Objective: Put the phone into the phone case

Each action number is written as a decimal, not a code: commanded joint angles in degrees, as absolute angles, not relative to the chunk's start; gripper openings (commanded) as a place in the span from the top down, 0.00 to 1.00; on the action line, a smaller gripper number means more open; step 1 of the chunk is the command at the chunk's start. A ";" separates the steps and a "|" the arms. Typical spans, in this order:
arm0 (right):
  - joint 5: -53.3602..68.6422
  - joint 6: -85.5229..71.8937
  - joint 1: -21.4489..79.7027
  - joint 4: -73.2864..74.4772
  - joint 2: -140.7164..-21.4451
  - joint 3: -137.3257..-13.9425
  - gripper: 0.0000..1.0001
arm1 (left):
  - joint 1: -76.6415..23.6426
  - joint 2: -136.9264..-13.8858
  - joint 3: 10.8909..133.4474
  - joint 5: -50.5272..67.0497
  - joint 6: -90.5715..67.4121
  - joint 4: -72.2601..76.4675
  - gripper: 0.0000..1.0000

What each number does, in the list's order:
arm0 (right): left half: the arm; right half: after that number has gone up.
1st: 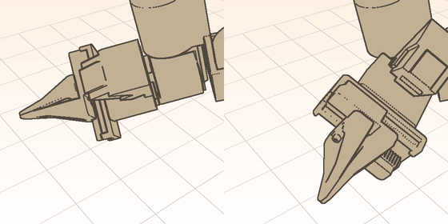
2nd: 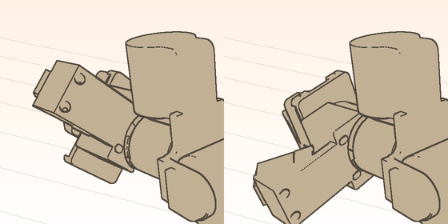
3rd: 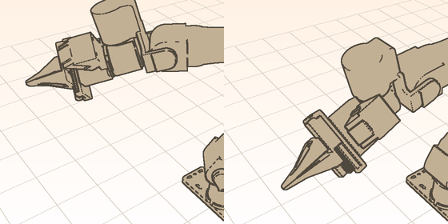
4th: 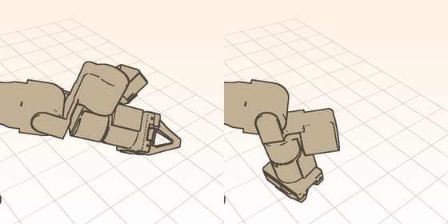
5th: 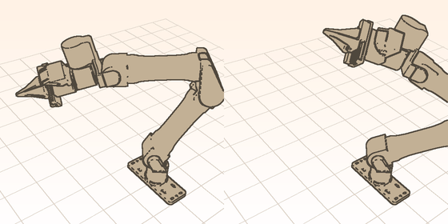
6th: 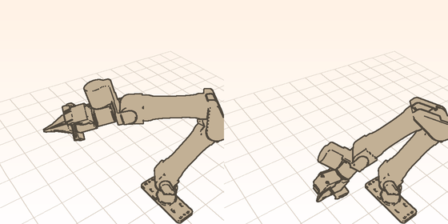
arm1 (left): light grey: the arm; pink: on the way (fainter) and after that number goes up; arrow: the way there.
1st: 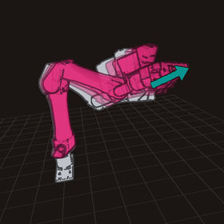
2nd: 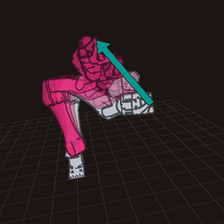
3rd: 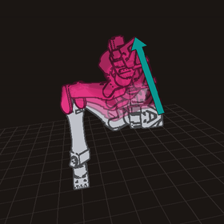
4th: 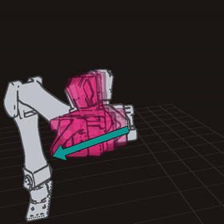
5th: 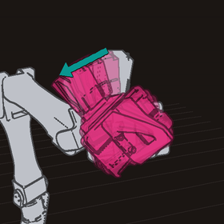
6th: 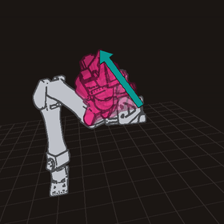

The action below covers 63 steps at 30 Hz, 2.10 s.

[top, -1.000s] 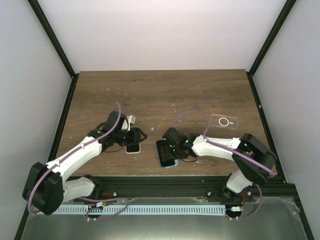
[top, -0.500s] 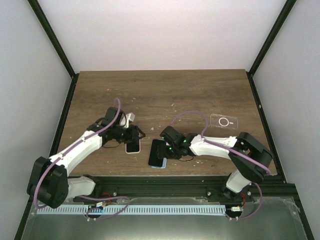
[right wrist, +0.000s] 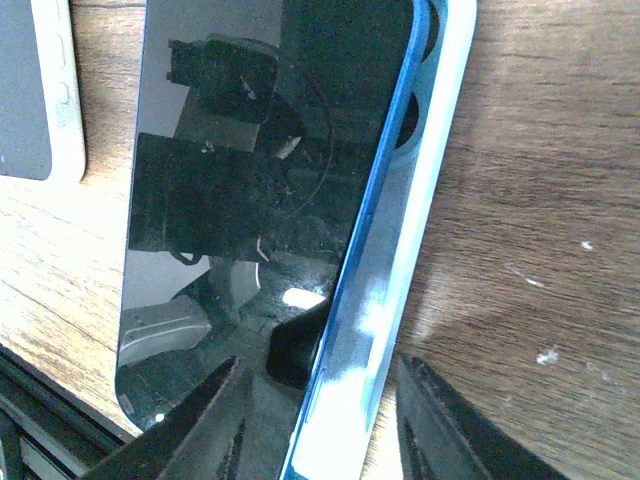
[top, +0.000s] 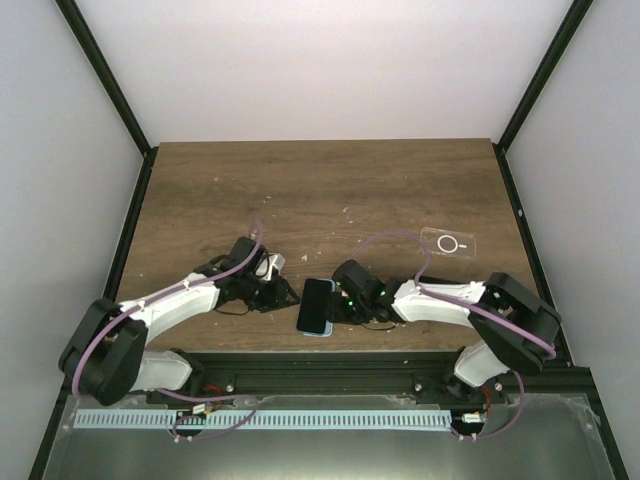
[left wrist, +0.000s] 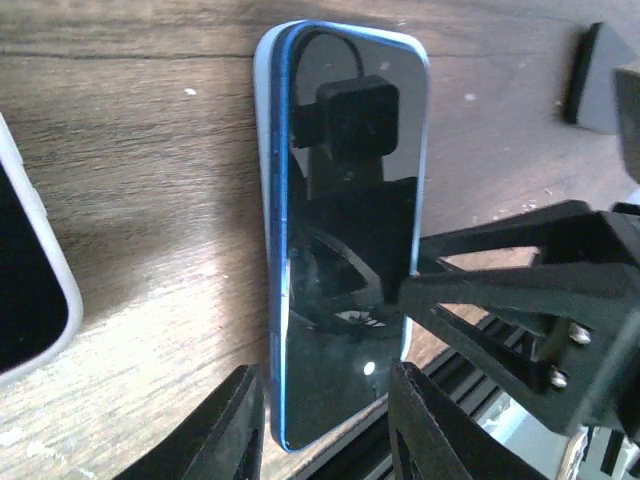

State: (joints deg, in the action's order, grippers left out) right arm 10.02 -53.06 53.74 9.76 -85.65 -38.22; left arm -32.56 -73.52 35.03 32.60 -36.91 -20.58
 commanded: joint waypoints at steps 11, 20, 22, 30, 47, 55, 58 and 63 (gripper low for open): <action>10.99 -54.75 53.26 6.37 -83.10 -35.00 0.71 | -35.30 -80.11 34.33 31.24 -36.85 -17.11 0.73; 12.62 -55.62 53.26 4.03 -81.86 -32.86 0.71 | -38.79 -79.32 33.09 31.27 -40.59 -15.88 0.70; 13.01 -55.85 53.26 3.15 -81.61 -32.48 0.72 | -39.30 -79.52 33.21 31.18 -41.18 -15.49 0.74; 14.14 -56.68 53.26 0.26 -81.64 -31.08 0.72 | -39.78 -80.60 34.79 31.40 -42.59 -13.60 0.90; 11.76 -57.85 53.22 1.61 -79.90 -30.56 0.73 | -40.40 -75.41 36.66 24.08 -41.62 -19.50 0.62; 12.06 -58.33 53.23 1.66 -80.30 -30.46 0.73 | -40.39 -77.07 34.27 24.80 -41.03 -19.82 0.59; 12.35 -58.48 53.26 1.05 -80.13 -30.08 0.73 | -40.37 -76.76 32.91 25.24 -41.59 -18.75 0.59; 13.11 -58.82 53.26 0.58 -80.78 -29.98 0.73 | -40.38 -77.75 31.87 26.54 -42.62 -16.63 0.60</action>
